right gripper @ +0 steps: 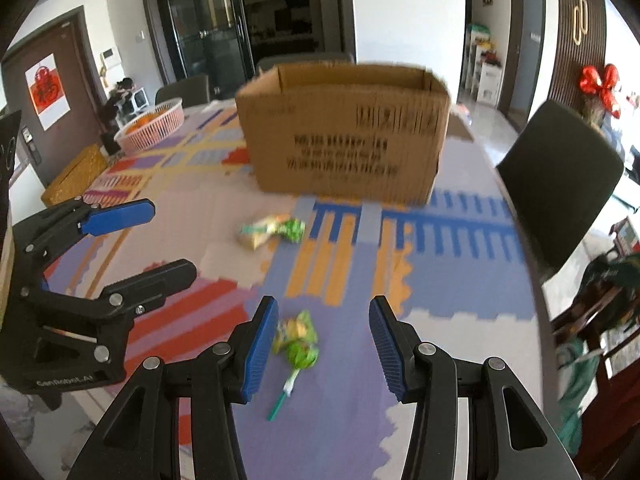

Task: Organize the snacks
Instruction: 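Move both grippers back to the lollipop and yellow-green candy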

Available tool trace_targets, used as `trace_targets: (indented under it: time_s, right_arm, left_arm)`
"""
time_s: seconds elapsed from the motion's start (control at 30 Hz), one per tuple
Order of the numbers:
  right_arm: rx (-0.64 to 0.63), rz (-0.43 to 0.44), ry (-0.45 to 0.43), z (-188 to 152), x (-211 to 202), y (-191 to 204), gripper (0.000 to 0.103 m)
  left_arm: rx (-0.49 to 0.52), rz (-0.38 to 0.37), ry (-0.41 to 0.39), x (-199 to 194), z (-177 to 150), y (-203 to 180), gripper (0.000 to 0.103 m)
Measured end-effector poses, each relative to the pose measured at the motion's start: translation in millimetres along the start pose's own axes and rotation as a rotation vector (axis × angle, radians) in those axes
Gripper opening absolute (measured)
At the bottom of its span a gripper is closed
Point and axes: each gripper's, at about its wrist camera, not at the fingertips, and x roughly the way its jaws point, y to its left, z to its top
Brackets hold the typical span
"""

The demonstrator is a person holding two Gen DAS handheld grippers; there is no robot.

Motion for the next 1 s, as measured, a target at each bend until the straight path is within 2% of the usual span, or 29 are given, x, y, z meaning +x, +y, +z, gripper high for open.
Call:
trace_targets:
  time_s: [0.2,0.5,1.0]
  right_arm:
    - [0.007,0.029,0.074,-16.9,24.8,3.4,0.048]
    - [0.016,0.037,0.145,-31.1,54.9,6.5,0.048]
    - [0.050,0.072,0.210,-38.1,80.1,1.1,0.033]
  left_arm:
    - [0.066,-0.020,0.015,16.2,-16.9,-4.7,0.069]
    - [0.110,-0.113,0.060,40.3,-29.3,-7.0,0.068]
    - [0.131,-0.179,0.118,69.7,-29.4,-15.3,0.068]
